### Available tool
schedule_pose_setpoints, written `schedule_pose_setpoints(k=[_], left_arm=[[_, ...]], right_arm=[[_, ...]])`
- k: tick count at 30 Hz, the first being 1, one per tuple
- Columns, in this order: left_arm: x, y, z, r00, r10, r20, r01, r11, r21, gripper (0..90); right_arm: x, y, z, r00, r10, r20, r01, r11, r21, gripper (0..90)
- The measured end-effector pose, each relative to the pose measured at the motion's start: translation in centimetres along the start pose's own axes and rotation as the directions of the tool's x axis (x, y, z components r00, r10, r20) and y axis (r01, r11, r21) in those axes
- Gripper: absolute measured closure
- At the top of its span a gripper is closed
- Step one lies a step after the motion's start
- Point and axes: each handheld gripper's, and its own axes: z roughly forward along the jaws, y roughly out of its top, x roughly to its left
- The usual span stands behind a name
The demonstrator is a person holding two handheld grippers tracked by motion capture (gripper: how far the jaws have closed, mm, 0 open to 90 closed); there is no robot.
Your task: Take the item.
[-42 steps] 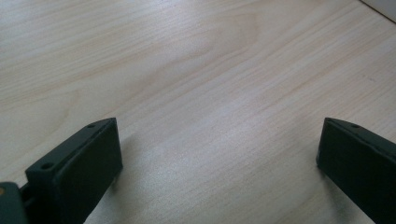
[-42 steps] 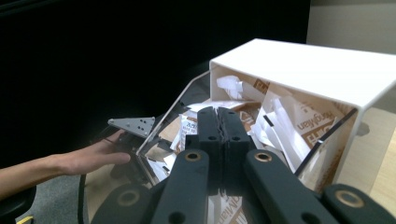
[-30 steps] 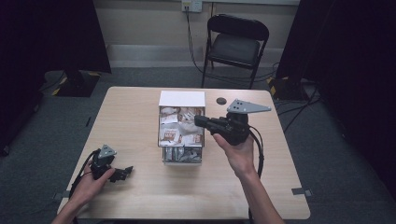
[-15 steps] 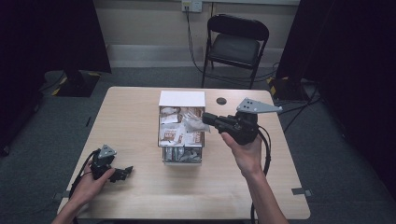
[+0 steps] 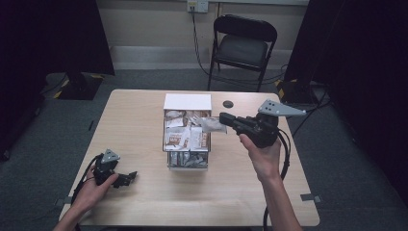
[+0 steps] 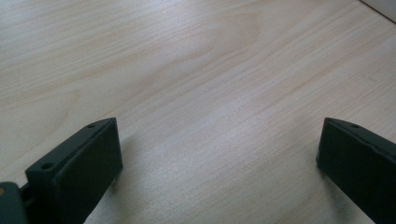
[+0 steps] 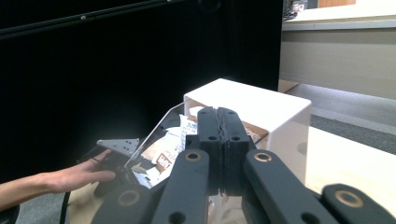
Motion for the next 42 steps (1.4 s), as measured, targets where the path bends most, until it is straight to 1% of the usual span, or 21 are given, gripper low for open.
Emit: schedule_pose_setpoints(k=[3,8,12,16,19,21,22,23,24,26,28,30,31,33,34,36,37,38,41,42], left_arm=[[0.0,0.0,0.0,1.0,0.0,0.0,0.0,1.0,0.0,0.0],[0.0,0.0,0.0,1.0,0.0,0.0,0.0,1.0,0.0,0.0],[0.0,0.0,0.0,1.0,0.0,0.0,0.0,1.0,0.0,0.0],[0.0,0.0,0.0,1.0,-0.002,0.0,0.002,1.0,-0.002,0.0],[0.0,0.0,0.0,1.0,0.0,0.0,0.0,1.0,0.0,0.0],[0.0,0.0,0.0,1.0,0.0,0.0,0.0,1.0,0.0,0.0],[0.0,0.0,0.0,1.0,-0.002,0.0,0.002,1.0,-0.002,0.0],[0.0,0.0,0.0,1.0,-0.002,0.0,0.002,1.0,-0.002,0.0],[0.0,0.0,0.0,1.0,0.0,0.0,0.0,1.0,0.0,0.0],[0.0,0.0,0.0,1.0,-0.002,0.0,0.002,1.0,-0.001,0.0],[0.0,0.0,0.0,1.0,-0.002,0.0,0.002,1.0,-0.002,0.0],[0.0,0.0,0.0,1.0,-0.002,-0.001,0.002,1.0,-0.002,0.0],[0.0,0.0,0.0,1.0,-0.002,0.0,0.002,1.0,-0.001,0.0],[0.0,0.0,0.0,1.0,-0.001,0.0,0.001,1.0,-0.001,0.0],[0.0,0.0,0.0,1.0,-0.002,0.0,0.002,1.0,-0.001,0.0],[0.0,0.0,0.0,1.0,-0.002,-0.001,0.002,1.0,-0.002,0.0],[0.0,0.0,0.0,1.0,-0.002,0.0,0.002,1.0,-0.002,0.0],[0.0,0.0,0.0,1.0,-0.002,0.0,0.002,1.0,-0.002,0.0],[0.0,0.0,0.0,1.0,0.0,0.0,0.0,1.0,0.0,0.0],[0.0,0.0,0.0,1.0,0.0,0.0,0.0,1.0,0.0,0.0]], right_arm=[[-0.6,0.0,-0.6,0.9998,0.002,0.018,-0.002,1.0,-0.007,89.7],[-1.0,0.0,-1.2,0.9994,0.006,0.034,-0.006,1.0,-0.012,89.7],[-1.8,-0.2,-1.7,0.9984,0.019,0.054,-0.019,1.0,-0.014,89.7],[-2.3,-0.5,-1.9,0.9972,0.026,0.069,-0.026,1.0,-0.009,89.7],[-2.9,-0.8,-2.1,0.9952,0.029,0.093,-0.029,1.0,-0.001,89.7],[-3.0,-0.8,-2.1,0.9947,0.029,0.099,-0.03,1.0,0.002,89.7],[-3.3,-1.0,-2.2,0.993,0.027,0.115,-0.028,1.0,0.01,89.7],[-3.3,-1.0,-2.2,0.993,0.027,0.115,-0.028,1.0,0.01,89.7],[-3.6,-1.2,-2.2,0.9916,0.028,0.126,-0.03,0.999,0.015,89.7],[-3.8,-1.3,-2.2,0.9911,0.033,0.129,-0.036,0.999,0.017,89.7],[-4.4,-1.8,-2.1,0.9884,0.033,0.148,-0.039,0.999,0.032,89.7],[-4.5,-1.9,-2.1,0.9879,0.035,0.151,-0.041,0.999,0.034,89.7],[-5.0,-2.3,-2.0,0.986,0.042,0.161,-0.049,0.998,0.039,89.7],[-5.2,-2.4,-1.9,0.9856,0.046,0.163,-0.054,0.998,0.04,89.7],[-5.6,-2.8,-1.8,0.9834,0.051,0.174,-0.06,0.997,0.047,89.7],[-5.8,-2.9,-1.8,0.9829,0.055,0.176,-0.065,0.997,0.049,89.7],[-6.2,-3.4,-1.7,0.981,0.06,0.184,-0.073,0.995,0.061,89.7],[-6.2,-3.4,-1.7,0.981,0.06,0.184,-0.073,0.995,0.061,89.7],[-7.0,-4.2,-1.4,0.9782,0.07,0.195,-0.087,0.993,0.077,89.7],[-7.0,-4.2,-1.4,0.9782,0.07,0.195,-0.087,0.993,0.077,89.7]])
